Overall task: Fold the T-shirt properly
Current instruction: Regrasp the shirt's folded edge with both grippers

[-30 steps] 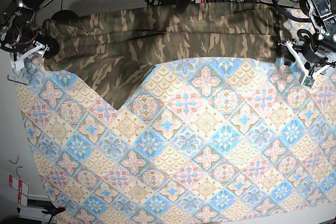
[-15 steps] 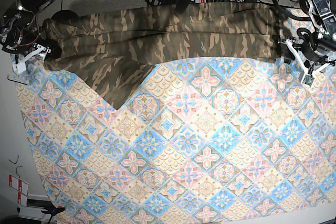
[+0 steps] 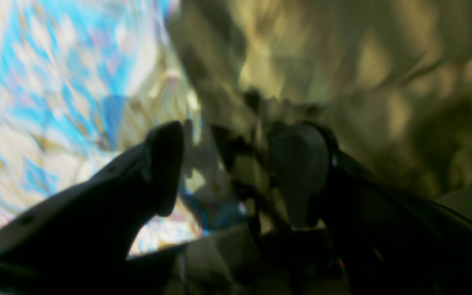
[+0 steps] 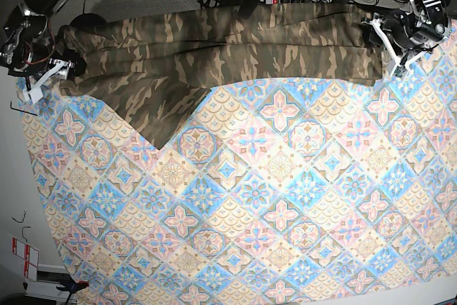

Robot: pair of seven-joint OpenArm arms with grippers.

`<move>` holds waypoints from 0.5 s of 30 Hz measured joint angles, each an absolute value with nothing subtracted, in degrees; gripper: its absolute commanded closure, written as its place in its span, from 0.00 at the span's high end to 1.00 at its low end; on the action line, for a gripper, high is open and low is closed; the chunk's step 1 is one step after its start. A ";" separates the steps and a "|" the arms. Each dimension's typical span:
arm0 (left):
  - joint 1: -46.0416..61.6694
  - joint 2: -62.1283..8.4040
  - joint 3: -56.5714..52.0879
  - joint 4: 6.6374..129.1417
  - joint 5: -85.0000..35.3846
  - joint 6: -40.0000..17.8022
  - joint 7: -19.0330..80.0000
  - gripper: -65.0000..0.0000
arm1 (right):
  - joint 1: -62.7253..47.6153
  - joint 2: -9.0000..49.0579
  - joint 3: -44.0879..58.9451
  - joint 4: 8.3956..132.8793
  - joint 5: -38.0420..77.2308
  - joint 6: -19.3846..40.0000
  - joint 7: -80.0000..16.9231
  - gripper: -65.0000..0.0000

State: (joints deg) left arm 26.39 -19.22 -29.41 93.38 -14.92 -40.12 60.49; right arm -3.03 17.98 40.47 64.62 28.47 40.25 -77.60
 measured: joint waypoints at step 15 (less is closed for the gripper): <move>19.20 -20.84 -16.51 76.97 -22.31 -37.15 45.95 0.58 | -2.90 18.04 39.72 64.75 27.83 40.23 -77.89 0.73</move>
